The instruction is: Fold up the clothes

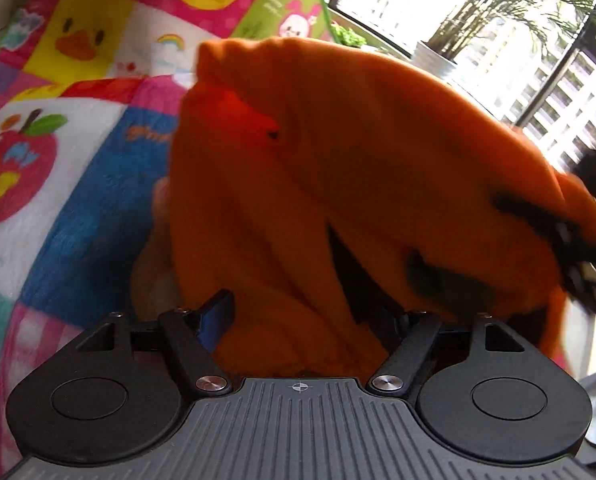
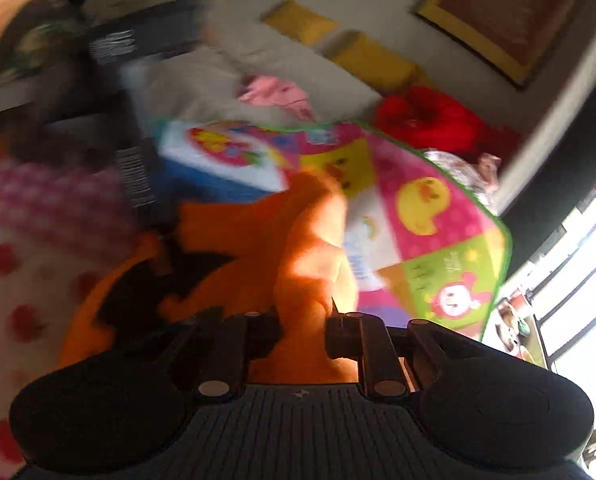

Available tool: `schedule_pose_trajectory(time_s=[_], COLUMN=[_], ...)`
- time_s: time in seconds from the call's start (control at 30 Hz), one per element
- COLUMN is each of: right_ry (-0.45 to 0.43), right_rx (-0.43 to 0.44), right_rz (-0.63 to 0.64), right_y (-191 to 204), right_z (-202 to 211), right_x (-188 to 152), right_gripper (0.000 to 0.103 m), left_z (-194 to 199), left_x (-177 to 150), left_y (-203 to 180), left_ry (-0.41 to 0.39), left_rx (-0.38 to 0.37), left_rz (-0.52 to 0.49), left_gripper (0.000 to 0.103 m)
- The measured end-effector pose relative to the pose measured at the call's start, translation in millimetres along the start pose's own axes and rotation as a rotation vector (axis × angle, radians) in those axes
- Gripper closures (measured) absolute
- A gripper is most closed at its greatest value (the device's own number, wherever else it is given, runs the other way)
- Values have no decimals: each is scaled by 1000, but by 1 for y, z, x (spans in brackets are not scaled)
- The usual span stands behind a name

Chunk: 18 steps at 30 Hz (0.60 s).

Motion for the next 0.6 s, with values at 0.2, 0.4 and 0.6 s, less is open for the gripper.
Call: schedule_pose_trajectory(time_s=[0.2, 0.4, 0.6], right_ry=[38, 16, 44], right_rx=[34, -51, -54], right_rz=[170, 286, 193], right_y=[85, 119, 111], right_z=[15, 20, 30], right_x=[-27, -39, -38], right_gripper=[86, 81, 79], left_z=[48, 100, 67], left_x=[7, 25, 38], left_y=[-4, -22, -37], left_ry=[-102, -238, -274], left_rx=[-12, -58, -44], left_rz=[6, -7, -36], left_gripper=[17, 13, 15])
Point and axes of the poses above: each gripper's, at about its wrist camera, not at the fingertips, and z roughly against the way its jaws point, y to its left, x to its top, the point moved 7 cm from there along -z, roughly the way its jaws point, and after that the axes turned 7 degrees about -y, right-handed, at the moved point
